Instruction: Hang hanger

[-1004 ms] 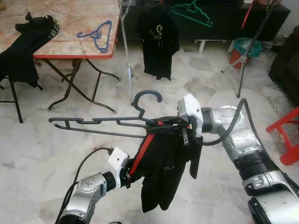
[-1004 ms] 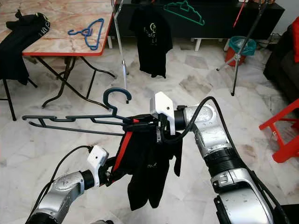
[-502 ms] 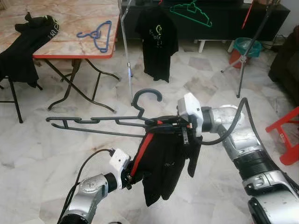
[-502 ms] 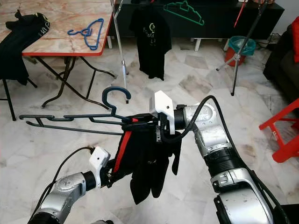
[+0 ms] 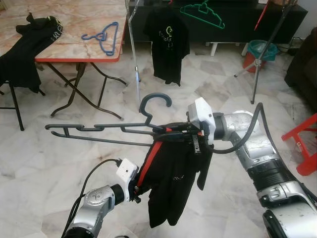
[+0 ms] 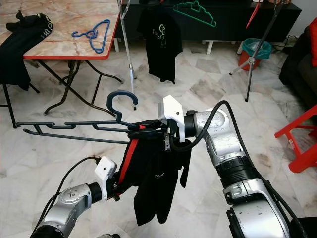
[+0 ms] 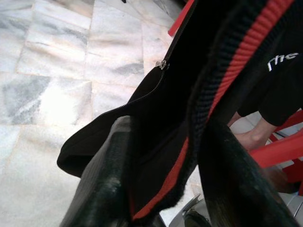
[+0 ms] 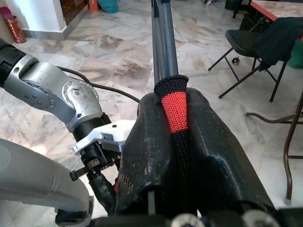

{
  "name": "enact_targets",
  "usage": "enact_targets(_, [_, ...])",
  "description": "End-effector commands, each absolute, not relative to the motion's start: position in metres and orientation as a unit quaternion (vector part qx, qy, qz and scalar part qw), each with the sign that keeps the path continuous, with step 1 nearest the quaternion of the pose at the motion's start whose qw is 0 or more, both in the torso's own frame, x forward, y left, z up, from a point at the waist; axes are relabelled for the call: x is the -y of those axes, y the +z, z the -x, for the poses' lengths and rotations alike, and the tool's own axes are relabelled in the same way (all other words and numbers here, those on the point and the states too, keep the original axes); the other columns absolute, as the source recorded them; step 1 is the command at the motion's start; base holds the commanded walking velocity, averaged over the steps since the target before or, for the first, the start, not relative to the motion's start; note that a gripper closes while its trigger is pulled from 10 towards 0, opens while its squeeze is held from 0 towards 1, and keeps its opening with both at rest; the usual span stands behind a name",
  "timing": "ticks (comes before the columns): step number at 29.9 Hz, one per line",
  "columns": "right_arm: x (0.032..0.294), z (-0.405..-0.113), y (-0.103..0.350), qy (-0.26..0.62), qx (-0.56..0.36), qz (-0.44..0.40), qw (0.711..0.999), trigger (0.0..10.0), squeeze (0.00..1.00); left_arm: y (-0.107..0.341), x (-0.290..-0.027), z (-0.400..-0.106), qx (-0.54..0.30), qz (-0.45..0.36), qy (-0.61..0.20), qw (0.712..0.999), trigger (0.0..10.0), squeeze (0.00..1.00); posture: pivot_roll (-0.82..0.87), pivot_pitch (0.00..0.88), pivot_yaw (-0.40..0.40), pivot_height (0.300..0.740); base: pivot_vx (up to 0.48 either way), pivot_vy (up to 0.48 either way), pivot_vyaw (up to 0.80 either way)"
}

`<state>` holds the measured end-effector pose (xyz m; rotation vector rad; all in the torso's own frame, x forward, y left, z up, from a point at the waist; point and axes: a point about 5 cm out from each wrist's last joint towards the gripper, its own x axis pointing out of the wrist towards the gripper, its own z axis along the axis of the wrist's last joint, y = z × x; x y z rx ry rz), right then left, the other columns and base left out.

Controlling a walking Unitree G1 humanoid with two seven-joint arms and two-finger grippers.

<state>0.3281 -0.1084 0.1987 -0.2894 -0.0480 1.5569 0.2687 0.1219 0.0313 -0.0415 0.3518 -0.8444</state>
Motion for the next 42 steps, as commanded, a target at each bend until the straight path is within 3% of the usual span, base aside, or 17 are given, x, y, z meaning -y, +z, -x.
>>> enact_targets(1, [0.106, -0.328, 0.209, 0.703, 0.041, 0.14, 0.696, 0.0, 0.0, 0.028, -0.123, -0.265, -0.175, 0.013, -0.416, 0.892, 0.0, 0.0, 0.03, 0.109, -0.06, 0.74, 0.0, 0.0, 0.0])
enact_targets(20, [0.11, -0.33, 0.202, 0.694, 0.03, 0.143, 0.705, 0.0, 0.0, 0.034, -0.121, -0.263, -0.16, 0.021, -0.44, 0.883, 0.0, 0.0, 0.04, 0.101, -0.057, 0.74, 0.0, 0.0, 0.0])
enact_targets(24, [0.119, -0.337, 0.191, 0.662, 0.005, 0.161, 0.732, 0.0, 0.0, 0.034, -0.125, -0.262, -0.156, 0.001, -0.43, 0.89, 0.0, 0.0, 0.04, 0.099, -0.059, 0.74, 0.0, 0.0, 0.0])
enact_targets(28, [0.123, -0.338, 0.187, 0.655, -0.006, 0.168, 0.737, 0.0, 0.0, 0.034, -0.128, -0.262, -0.153, -0.012, -0.42, 0.895, 0.0, 0.0, 0.04, 0.102, -0.06, 0.74, 0.0, 0.0, 0.0])
enact_targets(31, [0.142, -0.339, 0.164, 0.626, -0.063, 0.216, 0.747, 0.0, 0.0, 0.032, -0.141, -0.263, -0.147, -0.068, -0.379, 0.911, 0.0, 0.0, 0.04, 0.106, -0.062, 0.74, 0.0, 0.0, 0.0])
enact_targets(36, [0.152, -0.34, 0.157, 0.605, -0.084, 0.215, 0.762, 0.0, 0.0, 0.034, -0.143, -0.257, -0.143, -0.053, -0.393, 0.907, 0.0, 0.0, 0.04, 0.109, -0.062, 0.74, 0.0, 0.0, 0.0])
enact_targets(37, [0.156, -0.341, 0.155, 0.597, -0.091, 0.22, 0.766, 0.0, 0.0, 0.034, -0.144, -0.256, -0.145, -0.064, -0.393, 0.906, 1.0, 0.0, 0.04, 0.11, -0.062, 0.74, 0.0, 0.0, 0.0])
enact_targets(38, [0.159, -0.341, 0.152, 0.59, -0.098, 0.226, 0.769, 0.0, 0.0, 0.034, -0.146, -0.256, -0.144, -0.08, -0.39, 0.906, 4.6, 0.0, 0.04, 0.111, -0.062, 0.74, 0.0, 0.0, 0.0])
enact_targets(39, [0.164, -0.342, 0.15, 0.582, -0.106, 0.23, 0.772, 0.0, 0.0, 0.034, -0.148, -0.256, -0.146, -0.097, -0.387, 0.905, 10.0, 0.0, 0.04, 0.111, -0.062, 0.74, 0.0, 0.0, 0.0])
enact_targets(42, [0.173, -0.342, 0.145, 0.571, -0.124, 0.237, 0.776, 0.0, 0.0, 0.033, -0.151, -0.255, -0.148, -0.143, -0.386, 0.899, 10.0, 0.0, 0.04, 0.114, -0.061, 0.74, 0.0, 0.0, 0.0])
